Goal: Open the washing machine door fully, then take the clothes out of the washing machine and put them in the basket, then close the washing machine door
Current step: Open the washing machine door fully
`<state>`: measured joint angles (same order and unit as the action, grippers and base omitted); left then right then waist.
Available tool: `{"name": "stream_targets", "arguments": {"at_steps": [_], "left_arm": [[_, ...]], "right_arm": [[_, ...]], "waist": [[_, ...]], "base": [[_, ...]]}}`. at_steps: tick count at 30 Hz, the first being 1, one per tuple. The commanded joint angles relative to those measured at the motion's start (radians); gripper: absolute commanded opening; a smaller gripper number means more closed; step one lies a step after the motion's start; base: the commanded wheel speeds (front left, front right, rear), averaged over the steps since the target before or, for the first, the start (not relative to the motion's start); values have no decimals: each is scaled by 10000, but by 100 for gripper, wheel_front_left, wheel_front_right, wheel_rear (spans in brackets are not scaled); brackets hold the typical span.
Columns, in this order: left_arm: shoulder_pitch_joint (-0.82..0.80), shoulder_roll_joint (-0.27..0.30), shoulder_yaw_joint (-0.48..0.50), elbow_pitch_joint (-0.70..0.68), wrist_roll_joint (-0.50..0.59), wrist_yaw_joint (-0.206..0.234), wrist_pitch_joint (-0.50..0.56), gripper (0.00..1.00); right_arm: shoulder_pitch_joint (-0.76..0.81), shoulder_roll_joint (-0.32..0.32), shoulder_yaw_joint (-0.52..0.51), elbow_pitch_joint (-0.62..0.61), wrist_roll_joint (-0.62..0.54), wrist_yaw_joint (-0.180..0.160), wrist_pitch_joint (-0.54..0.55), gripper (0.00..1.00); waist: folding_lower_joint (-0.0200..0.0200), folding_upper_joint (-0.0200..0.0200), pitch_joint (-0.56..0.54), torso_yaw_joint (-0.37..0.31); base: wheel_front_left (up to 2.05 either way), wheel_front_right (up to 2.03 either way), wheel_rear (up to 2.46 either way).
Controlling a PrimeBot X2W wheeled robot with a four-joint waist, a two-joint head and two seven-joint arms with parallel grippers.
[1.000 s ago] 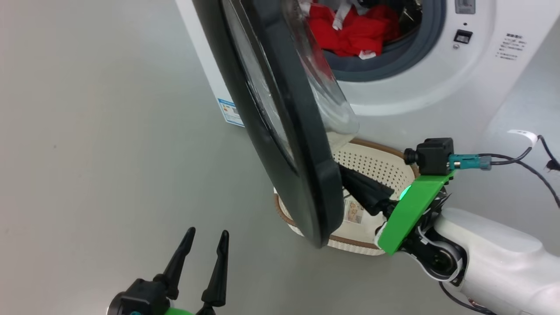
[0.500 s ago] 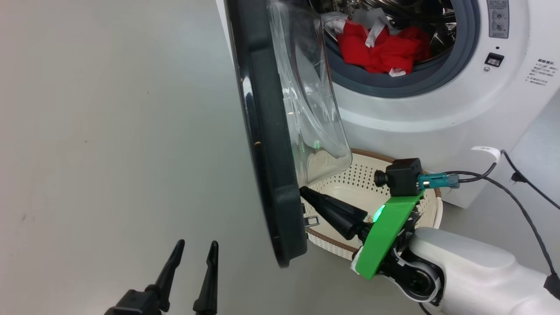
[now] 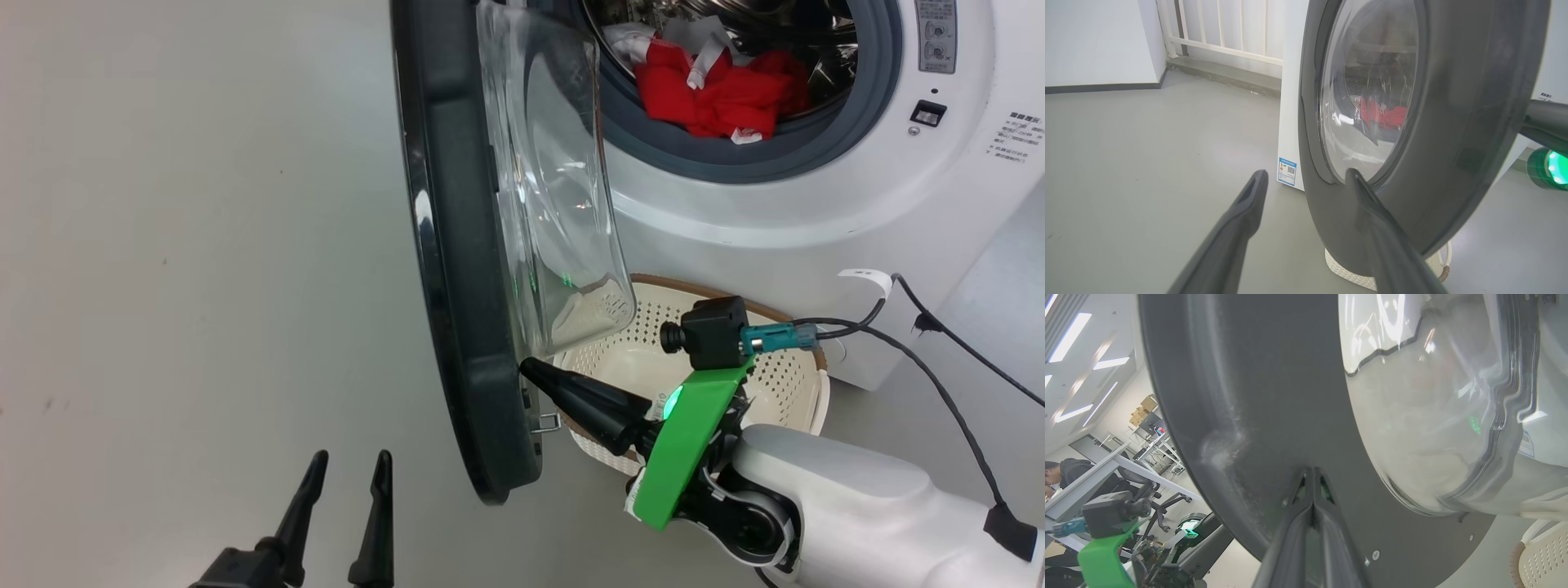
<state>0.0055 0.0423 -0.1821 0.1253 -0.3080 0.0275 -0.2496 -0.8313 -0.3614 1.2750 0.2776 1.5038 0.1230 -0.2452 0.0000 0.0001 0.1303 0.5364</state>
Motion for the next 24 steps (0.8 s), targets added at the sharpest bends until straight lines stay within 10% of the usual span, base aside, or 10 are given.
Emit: {"name": "stream_targets", "arguments": {"at_steps": [1, 13, 16, 19, 24], "left_arm": [[-52, 79, 377, -302, -16, 89, -122, 100], [-113, 79, 502, -250, -26, 0, -122, 100], [-160, 79, 555, -164, 27, -93, -122, 100], [-205, 79, 611, -52, 115, -204, -122, 100], [-328, 79, 696, 138, 250, -409, -122, 100]], "right_arm": [[-83, 207, -38, -219, 68, 77, -20, 0], [-24, 90, -22, -75, 10, 77, -120, 1], [146, 3, -112, 17, -45, 77, -147, 40], [425, -110, -307, 100, -141, 77, -159, 100], [1132, -329, -1016, 209, -359, 77, -163, 100]], "waist": [[0, -1, 2, 0], [0, -1, -54, -41], [0, -1, -129, -77], [0, -1, -233, -129], [0, -1, -357, -215]], "base": [[0, 0, 0], [0, 0, 0], [0, 0, 0], [0, 0, 0], [0, 0, 0]]}}
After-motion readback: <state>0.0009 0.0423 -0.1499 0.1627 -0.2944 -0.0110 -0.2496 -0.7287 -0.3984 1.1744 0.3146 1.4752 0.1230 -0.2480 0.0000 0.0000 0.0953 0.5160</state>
